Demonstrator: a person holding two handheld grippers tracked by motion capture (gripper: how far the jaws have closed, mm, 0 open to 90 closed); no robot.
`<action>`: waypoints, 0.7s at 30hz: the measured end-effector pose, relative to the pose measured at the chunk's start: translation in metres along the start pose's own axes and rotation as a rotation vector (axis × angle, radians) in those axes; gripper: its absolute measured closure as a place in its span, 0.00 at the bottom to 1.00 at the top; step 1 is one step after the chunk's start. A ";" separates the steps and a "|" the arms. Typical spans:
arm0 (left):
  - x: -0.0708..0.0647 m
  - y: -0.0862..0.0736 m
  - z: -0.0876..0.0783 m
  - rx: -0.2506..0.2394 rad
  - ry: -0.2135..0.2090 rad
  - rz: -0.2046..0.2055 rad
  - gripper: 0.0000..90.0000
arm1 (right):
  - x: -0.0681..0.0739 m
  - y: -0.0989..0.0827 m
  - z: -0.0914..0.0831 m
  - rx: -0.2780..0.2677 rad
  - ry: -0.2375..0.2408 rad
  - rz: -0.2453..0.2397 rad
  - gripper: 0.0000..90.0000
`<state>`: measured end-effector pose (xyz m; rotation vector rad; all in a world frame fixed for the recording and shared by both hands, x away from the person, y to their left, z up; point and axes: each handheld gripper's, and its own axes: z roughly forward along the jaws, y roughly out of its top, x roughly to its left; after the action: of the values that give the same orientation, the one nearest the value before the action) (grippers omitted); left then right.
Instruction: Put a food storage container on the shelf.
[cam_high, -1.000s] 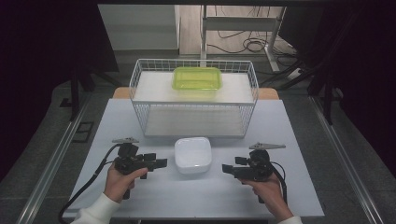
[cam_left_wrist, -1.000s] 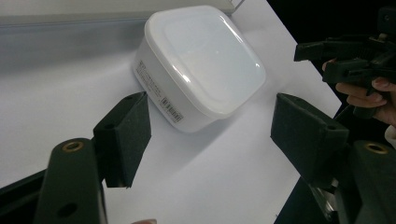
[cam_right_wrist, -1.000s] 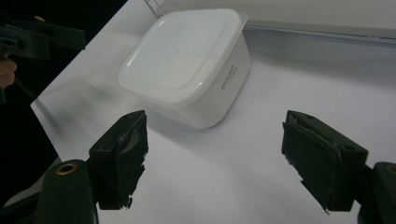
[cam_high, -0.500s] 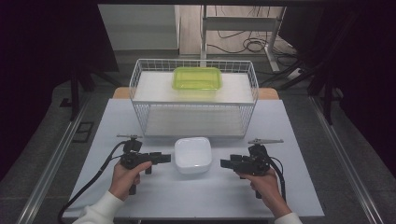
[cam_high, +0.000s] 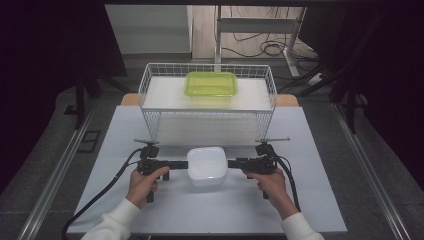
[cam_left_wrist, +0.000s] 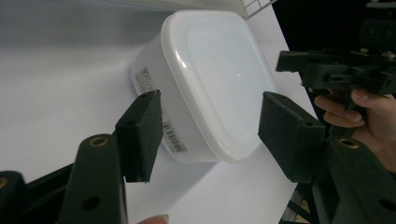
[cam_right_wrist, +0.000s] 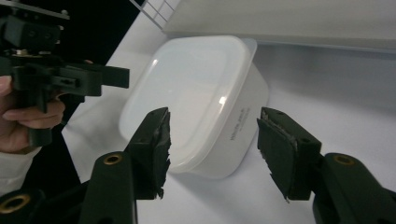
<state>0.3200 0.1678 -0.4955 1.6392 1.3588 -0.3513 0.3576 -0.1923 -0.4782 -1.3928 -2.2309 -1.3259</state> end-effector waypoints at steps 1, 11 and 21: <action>0.001 0.000 0.001 0.001 -0.001 -0.004 0.46 | -0.004 0.002 0.004 0.006 0.008 0.015 0.52; 0.006 0.001 0.010 0.021 -0.024 -0.039 0.53 | -0.010 0.010 0.020 0.031 0.058 0.049 0.58; 0.012 0.001 0.015 0.034 -0.059 -0.061 0.65 | -0.018 0.010 0.031 0.067 0.109 0.103 0.68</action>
<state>0.3300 0.1629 -0.5109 1.6054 1.3668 -0.4573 0.3842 -0.1780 -0.5006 -1.3590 -2.0846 -1.2504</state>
